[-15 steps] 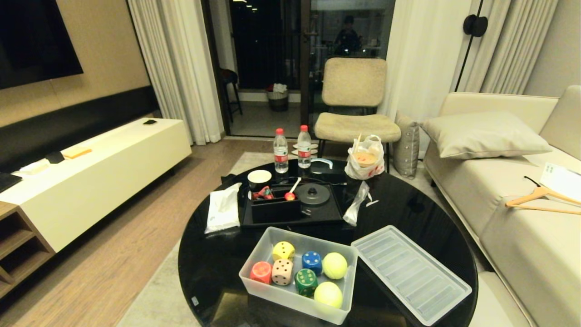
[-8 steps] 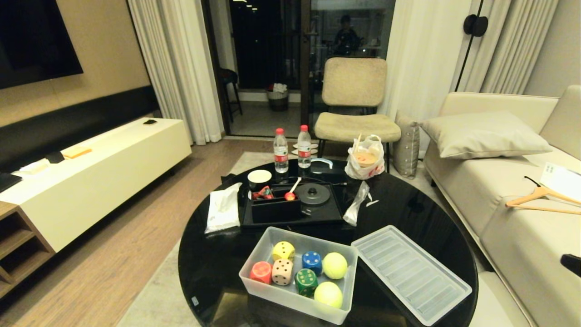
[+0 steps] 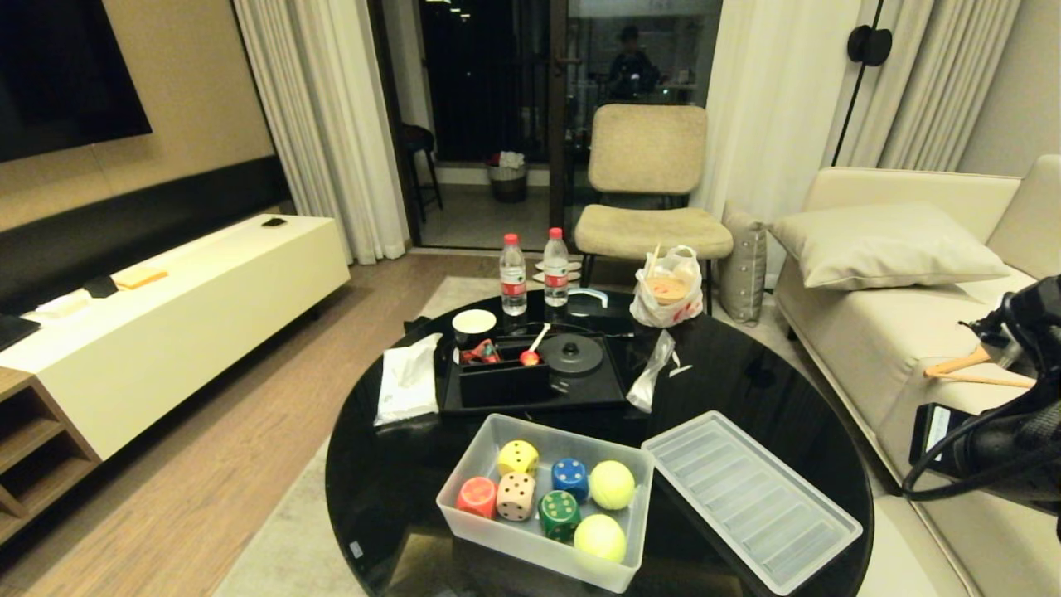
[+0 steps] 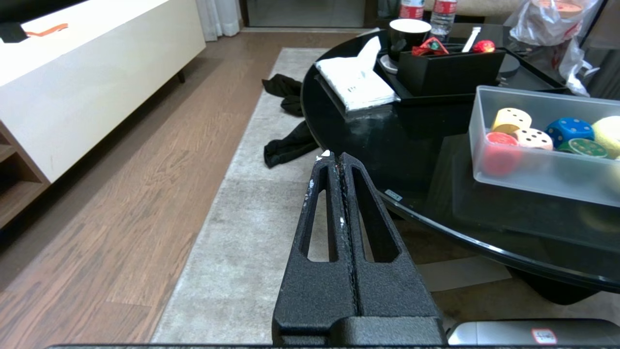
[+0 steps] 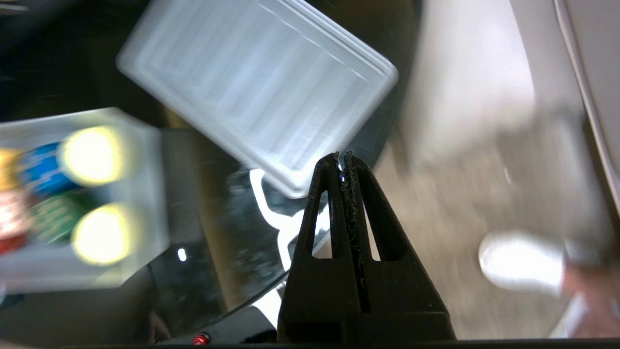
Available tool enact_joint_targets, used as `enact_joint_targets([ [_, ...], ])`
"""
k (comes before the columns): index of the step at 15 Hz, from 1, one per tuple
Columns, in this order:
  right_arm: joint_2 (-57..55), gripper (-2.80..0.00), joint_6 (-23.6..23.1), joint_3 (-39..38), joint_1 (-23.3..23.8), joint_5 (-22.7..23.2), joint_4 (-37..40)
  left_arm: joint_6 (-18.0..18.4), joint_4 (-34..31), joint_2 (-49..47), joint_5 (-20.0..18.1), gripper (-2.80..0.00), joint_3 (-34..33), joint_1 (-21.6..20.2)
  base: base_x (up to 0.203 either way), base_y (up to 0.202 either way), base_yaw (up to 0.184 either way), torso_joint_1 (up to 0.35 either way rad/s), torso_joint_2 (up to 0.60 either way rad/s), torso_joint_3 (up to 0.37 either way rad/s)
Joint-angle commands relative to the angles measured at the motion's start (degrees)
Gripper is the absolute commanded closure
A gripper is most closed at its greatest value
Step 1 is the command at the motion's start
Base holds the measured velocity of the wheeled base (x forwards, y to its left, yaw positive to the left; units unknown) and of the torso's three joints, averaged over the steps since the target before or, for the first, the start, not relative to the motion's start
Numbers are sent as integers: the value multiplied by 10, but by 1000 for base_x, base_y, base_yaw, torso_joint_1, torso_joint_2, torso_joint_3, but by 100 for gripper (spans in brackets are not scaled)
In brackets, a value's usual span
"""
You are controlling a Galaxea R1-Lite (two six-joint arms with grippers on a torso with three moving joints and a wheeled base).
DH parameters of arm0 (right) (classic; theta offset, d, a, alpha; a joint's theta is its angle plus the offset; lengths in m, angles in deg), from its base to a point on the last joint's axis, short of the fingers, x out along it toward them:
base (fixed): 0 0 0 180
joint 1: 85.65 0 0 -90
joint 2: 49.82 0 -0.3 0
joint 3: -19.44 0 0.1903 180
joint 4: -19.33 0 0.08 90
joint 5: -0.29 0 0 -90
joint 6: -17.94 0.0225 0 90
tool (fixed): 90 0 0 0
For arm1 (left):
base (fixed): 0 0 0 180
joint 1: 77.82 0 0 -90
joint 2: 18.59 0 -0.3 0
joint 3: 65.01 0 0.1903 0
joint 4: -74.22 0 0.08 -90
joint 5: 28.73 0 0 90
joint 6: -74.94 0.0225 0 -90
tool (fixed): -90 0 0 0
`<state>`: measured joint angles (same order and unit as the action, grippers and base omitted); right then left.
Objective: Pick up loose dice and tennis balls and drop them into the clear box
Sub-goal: Close the lid
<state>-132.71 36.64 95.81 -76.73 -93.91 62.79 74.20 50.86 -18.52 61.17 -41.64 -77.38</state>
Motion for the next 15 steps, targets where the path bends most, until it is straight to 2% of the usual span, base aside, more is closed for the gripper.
enact_joint_targets([
  [1,-112,0,47,15,16,-6,10,0,0,-1,0,0,-1,0,0,0,0,0,0,0],
  [4,-161,0,150,22,18,-7,45,0,0,-1,0,0,-1,0,0,0,0,0,0,0],
  [7,-216,0,197,25,20,-8,45,0,0,-1,0,0,-1,0,0,0,0,0,0,0],
  [15,-328,0,218,79,19,-1,23,1,0,-1,0,0,-1,0,0,0,0,0,0,0],
])
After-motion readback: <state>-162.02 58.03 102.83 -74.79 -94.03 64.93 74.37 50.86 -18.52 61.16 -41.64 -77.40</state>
